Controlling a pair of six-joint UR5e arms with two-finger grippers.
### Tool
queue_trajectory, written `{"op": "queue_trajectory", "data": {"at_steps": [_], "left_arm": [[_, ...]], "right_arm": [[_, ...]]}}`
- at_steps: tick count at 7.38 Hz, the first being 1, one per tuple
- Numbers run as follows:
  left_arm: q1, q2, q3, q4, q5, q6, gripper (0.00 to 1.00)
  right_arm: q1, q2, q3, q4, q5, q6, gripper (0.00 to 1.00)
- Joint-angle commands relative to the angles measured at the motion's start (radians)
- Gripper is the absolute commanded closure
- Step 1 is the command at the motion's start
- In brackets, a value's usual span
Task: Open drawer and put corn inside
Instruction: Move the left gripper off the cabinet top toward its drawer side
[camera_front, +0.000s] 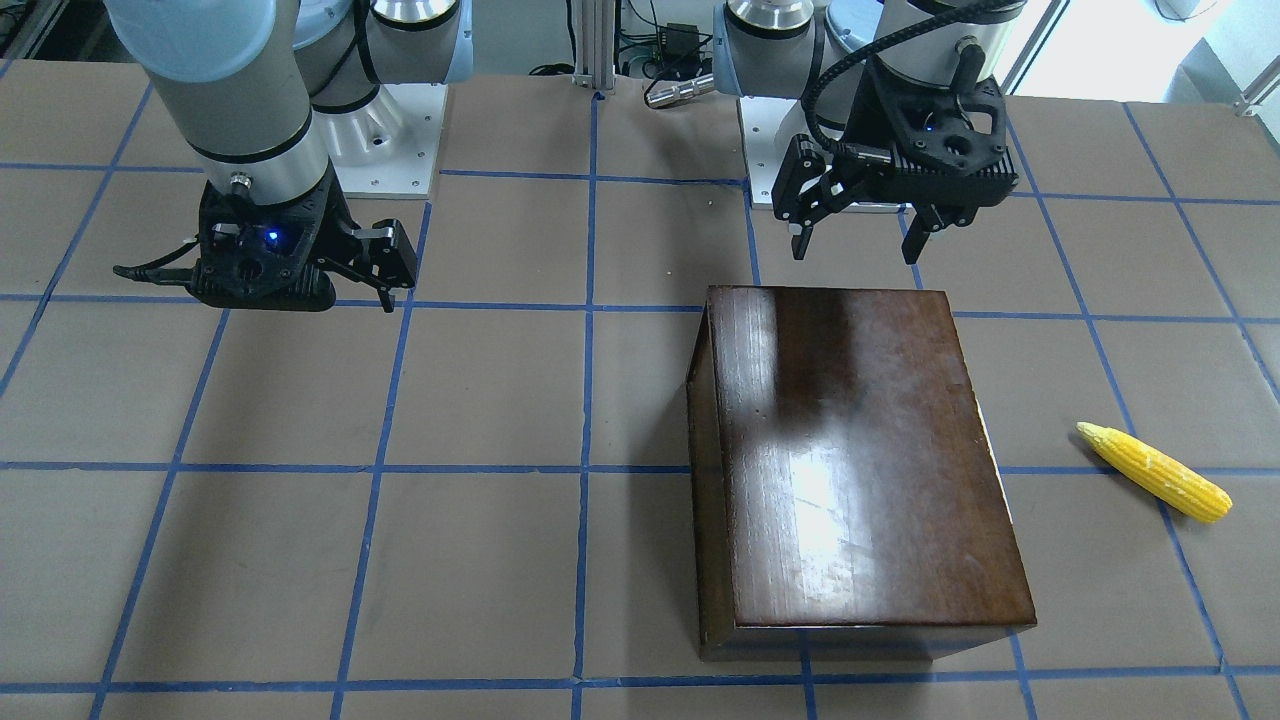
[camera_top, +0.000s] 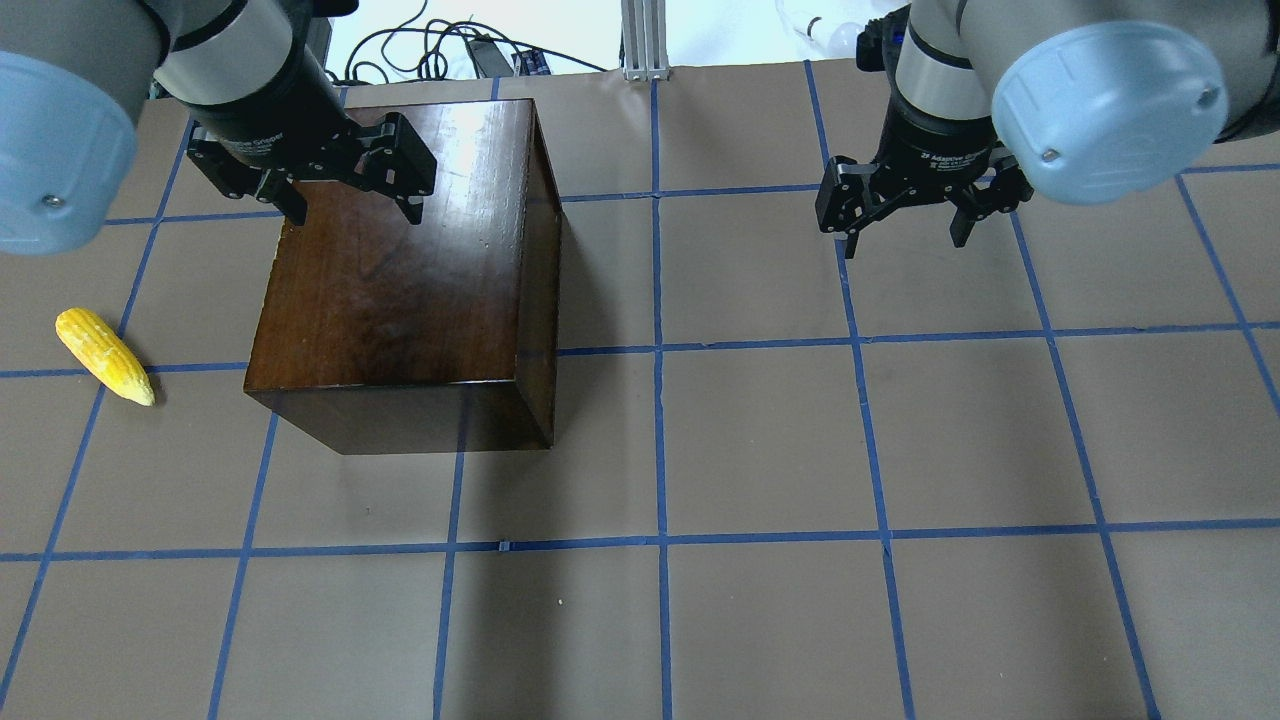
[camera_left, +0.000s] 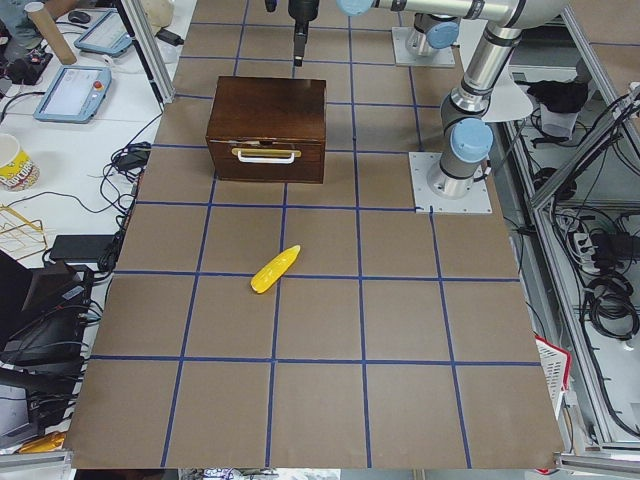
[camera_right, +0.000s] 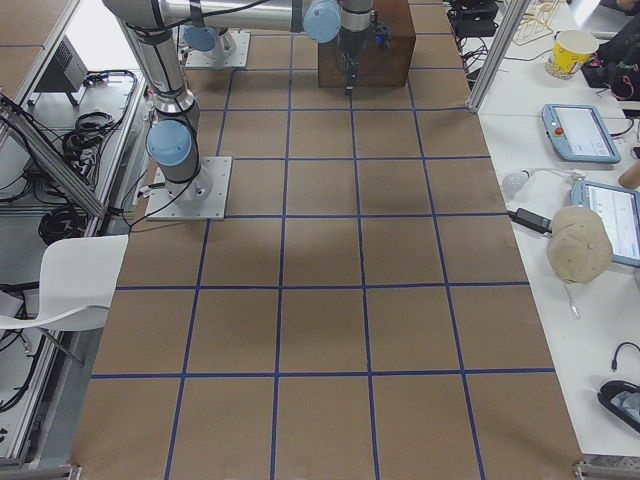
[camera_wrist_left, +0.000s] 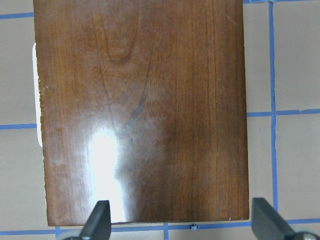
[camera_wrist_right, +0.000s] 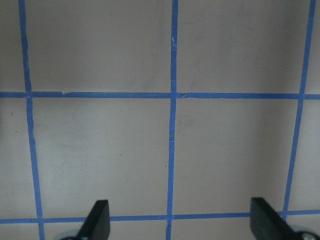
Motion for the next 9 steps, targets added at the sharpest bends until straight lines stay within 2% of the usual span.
{"op": "queue_trajectory", "data": {"at_steps": [1,5,9], "left_arm": [[-0.002,-0.017,-0.004,0.002,-0.004,-0.002,0.00],[0.000,-0.006,-0.001,-0.020,0.005,-0.002,0.00],[0.053,-0.028,0.062,-0.133,-0.013,0.000,0.00]], "right_arm": [[0.000,0.000,0.000,0.000,0.000,0.000,0.00],[0.000,0.000,0.000,0.000,0.000,0.000,0.00],[0.000,0.001,0.000,0.000,0.000,0.000,0.00]]}}
